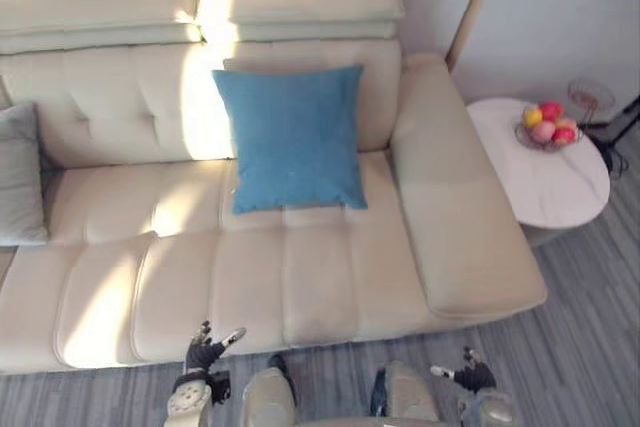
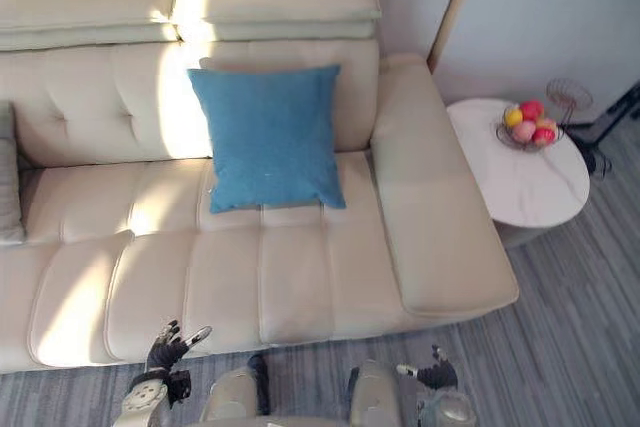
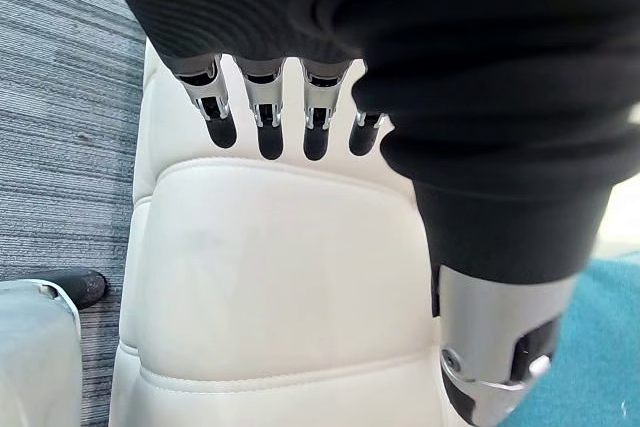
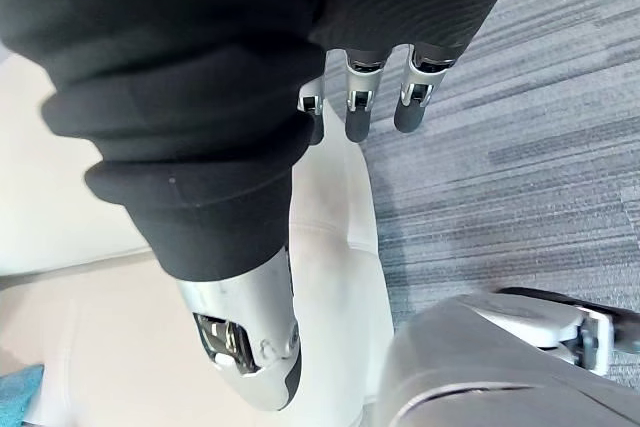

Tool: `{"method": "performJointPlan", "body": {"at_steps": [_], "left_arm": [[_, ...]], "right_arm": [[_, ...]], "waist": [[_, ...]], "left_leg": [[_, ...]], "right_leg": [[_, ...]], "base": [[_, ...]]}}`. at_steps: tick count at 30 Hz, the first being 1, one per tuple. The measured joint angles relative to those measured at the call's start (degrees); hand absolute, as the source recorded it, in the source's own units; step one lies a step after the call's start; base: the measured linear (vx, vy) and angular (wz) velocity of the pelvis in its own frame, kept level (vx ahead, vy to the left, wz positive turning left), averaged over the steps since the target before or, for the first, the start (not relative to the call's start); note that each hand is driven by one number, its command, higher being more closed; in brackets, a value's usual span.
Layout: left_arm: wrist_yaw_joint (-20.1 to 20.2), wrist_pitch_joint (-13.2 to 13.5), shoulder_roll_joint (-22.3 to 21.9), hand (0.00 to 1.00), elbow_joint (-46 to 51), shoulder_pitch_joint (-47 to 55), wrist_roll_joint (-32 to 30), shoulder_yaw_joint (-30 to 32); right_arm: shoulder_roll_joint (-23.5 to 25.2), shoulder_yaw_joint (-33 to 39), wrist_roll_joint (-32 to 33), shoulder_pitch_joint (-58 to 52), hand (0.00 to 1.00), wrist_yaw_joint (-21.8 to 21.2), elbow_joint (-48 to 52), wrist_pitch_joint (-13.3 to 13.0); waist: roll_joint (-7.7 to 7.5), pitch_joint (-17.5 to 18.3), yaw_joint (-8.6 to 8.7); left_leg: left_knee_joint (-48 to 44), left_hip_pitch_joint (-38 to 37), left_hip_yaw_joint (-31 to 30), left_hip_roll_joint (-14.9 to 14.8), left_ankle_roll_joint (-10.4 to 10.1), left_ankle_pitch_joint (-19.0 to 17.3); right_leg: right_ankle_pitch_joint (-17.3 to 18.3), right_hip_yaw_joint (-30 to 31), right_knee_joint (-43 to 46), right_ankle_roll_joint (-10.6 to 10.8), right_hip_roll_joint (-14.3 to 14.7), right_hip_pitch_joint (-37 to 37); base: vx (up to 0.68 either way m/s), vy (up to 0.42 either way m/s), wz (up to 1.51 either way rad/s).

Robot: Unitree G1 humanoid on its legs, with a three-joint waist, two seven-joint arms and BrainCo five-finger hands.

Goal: Pick up cushions and gather them together orderly.

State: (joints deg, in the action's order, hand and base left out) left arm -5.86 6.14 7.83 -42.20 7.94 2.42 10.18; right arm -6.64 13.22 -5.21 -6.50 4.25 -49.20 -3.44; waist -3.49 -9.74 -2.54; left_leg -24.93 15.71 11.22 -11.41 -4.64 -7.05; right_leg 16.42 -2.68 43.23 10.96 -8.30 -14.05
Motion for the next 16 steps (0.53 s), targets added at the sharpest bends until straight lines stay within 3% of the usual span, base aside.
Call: {"method": "performJointPlan", "body": {"at_steps": [3,4,5,6,7,8,9,12,13,15,16], "left_arm": [[-0.5,-0.2,-3.6,0.00,0.0,-0.1,-0.4,-1.7],[-0.4,-0.3,-4.6,0.00,-0.2,-0.6,-0.3,-2.6],[-0.4,-0.3,-5.7,0.00,-0.1,-0.7,-0.3,-4.0],[-0.3,-0.3,-5.7,0.00,-0.1,-0.3,-0.3,-4.4],[-0.3,-0.3,-5.6,0.00,-0.1,-0.1,-0.3,-4.5],[-0.3,-0.3,-5.3,0.00,-0.2,-0.3,-0.3,-4.5],[-0.4,-0.3,-5.1,0.00,-0.2,-0.4,-0.3,-4.5],[-0.4,-0.3,-4.6,0.00,-0.5,-0.2,-0.3,-4.4],[-0.3,-0.3,-4.6,0.00,-1.3,-0.2,-0.3,-4.4],[-0.4,-0.3,-4.4,0.00,-1.5,0.1,-0.4,-4.4],[-0.4,-0.6,-3.6,0.00,-2.1,-0.5,-0.4,-4.4]], "right_arm": [[-0.9,0.1,0.2,3.7,0.00,1.2,0.1,-0.6],[-1.2,0.1,0.3,4.6,0.00,1.3,0.0,-0.6],[-1.8,0.1,0.5,5.1,0.00,1.8,-0.9,-0.5],[-1.8,0.1,0.8,5.2,0.00,2.0,-1.7,-0.3],[-1.9,0.3,1.0,5.2,0.00,2.1,-1.8,-0.3],[-1.8,0.7,1.3,5.7,0.00,2.4,-1.8,-0.2],[-1.8,1.8,1.5,5.8,0.00,2.9,-1.8,-0.2],[-2.5,2.7,2.4,6.0,0.00,3.3,-2.3,-0.1],[-3.0,2.9,2.4,6.0,0.00,3.3,-3.1,-0.1],[-3.1,4.1,2.4,6.1,0.00,3.2,-3.5,-0.1],[-2.6,4.6,2.4,6.1,0.00,3.1,-3.8,0.1]], "waist": [[2.09,-0.7,-0.84],[3.45,-1.5,-0.99],[5.72,-1.9,-0.32],[6.56,-1.6,0.00],[6.33,-1.8,0.13],[6.29,-1.8,0.36],[5.76,-2.0,0.43],[5.50,-2.0,0.41],[5.72,-1.9,0.65],[7.34,-1.0,1.72],[6.35,-1.0,1.83]], "left_leg": [[5.1,1.7,-0.9,-0.6,-1.7,6.1],[7.1,1.8,-1.7,-1.0,-1.9,8.2],[10.4,1.6,-3.1,-1.9,-2.8,11.6],[14.7,0.8,-3.3,-2.3,-3.5,15.4],[15.9,0.6,-3.2,-2.3,-3.8,15.9],[15.2,0.4,-3.1,-1.5,-3.5,15.3],[12.2,0.5,-3.0,0.5,-1.7,13.0],[2.1,-1.2,-1.3,2.2,0.3,3.4],[3.8,-5.5,-0.9,2.8,0.2,0.3],[13.4,-9.9,-0.8,3.5,-0.2,-1.0],[16.0,-10.3,-0.2,4.4,-0.3,0.0]], "right_leg": [[3.1,-1.4,-10.6,-4.3,3.2,2.3],[2.5,-2.1,-12.3,-7.3,4.0,2.6],[0.7,-3.7,-13.9,-8.7,5.2,2.9],[-0.9,-5.1,-15.7,-10.0,5.8,2.8],[-1.7,-5.8,-16.5,-10.7,5.8,2.5],[-2.3,-6.2,-17.3,-11.6,5.3,2.1],[-3.5,-6.2,-18.6,-12.4,4.3,1.5],[-8.5,-5.6,-23.2,-11.9,2.7,0.5],[-10.5,-5.1,-25.6,-10.7,2.4,0.9],[-11.9,-5.2,-27.5,-9.0,3.1,0.8],[-13.1,-5.1,-29.2,-8.1,2.3,1.0]], "base": [[-0.23,-0.180,0.09],[-0.33,-0.165,0.31],[-0.41,-0.193,0.42],[-0.35,-0.131,0.42],[-0.30,-0.082,0.27],[-0.26,-0.035,0.25],[-0.30,-0.015,0.19],[-0.20,0.055,-0.01],[-0.20,0.155,-0.09],[-0.13,0.133,0.05],[-0.05,0.066,0.09]]}}
